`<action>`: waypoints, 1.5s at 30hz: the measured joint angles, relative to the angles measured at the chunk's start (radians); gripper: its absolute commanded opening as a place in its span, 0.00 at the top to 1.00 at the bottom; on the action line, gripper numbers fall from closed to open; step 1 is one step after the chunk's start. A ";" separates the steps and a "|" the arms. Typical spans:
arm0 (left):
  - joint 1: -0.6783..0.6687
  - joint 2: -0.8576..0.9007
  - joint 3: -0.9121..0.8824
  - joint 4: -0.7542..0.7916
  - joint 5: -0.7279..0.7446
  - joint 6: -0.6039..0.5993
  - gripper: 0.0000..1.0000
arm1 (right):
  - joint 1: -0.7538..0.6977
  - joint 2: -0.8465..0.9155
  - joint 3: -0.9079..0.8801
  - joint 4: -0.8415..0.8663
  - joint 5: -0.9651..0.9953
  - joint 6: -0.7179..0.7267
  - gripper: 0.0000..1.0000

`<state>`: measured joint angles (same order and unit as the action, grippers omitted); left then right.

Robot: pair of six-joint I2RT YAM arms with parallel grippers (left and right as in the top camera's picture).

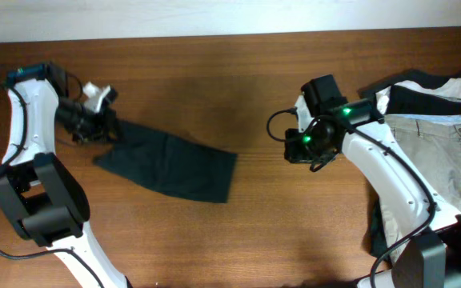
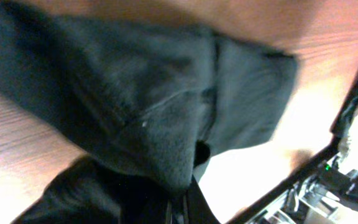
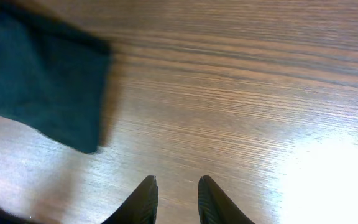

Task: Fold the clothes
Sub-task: 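Fold the left end over toward the right with the left gripper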

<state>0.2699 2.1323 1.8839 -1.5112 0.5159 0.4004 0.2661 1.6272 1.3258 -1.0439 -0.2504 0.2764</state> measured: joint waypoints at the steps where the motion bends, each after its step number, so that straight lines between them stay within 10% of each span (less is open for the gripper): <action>1: -0.017 -0.003 0.060 -0.035 -0.002 0.000 0.96 | -0.016 0.000 0.000 -0.003 -0.001 -0.001 0.74; 15: -0.453 -0.002 0.098 -0.079 -0.131 -0.001 0.85 | -0.051 0.000 0.000 -0.015 -0.005 0.000 0.74; 23: -0.484 -0.002 0.097 -0.127 -0.396 -0.138 0.85 | -0.051 0.000 0.000 -0.023 -0.004 -0.001 0.73; 27: -0.459 -0.002 0.089 -0.122 -0.409 -0.178 0.43 | -0.051 0.000 0.000 -0.023 -0.004 0.000 0.73; 30: -0.460 -0.008 -0.056 0.037 -0.399 -0.193 0.34 | -0.051 0.000 0.000 -0.024 -0.005 0.000 0.73; 32: -0.462 -0.004 -0.165 0.139 -0.393 -0.193 0.37 | -0.051 0.000 0.000 -0.024 -0.005 0.000 0.73; 33: -0.464 -0.004 -0.229 0.194 -0.393 -0.193 0.73 | -0.051 0.000 0.000 -0.022 -0.004 -0.001 0.73; 35: -0.467 -0.003 -0.278 0.212 -0.393 -0.198 0.98 | -0.051 0.000 0.000 -0.023 -0.004 -0.001 0.73; 45: -0.476 -0.002 -0.098 0.000 -0.265 -0.203 0.99 | -0.051 0.000 0.000 -0.023 -0.004 0.000 0.72</action>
<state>-0.2058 2.1300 1.7855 -1.5108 0.2512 0.1970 0.2153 1.6272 1.3258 -1.0664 -0.2546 0.2760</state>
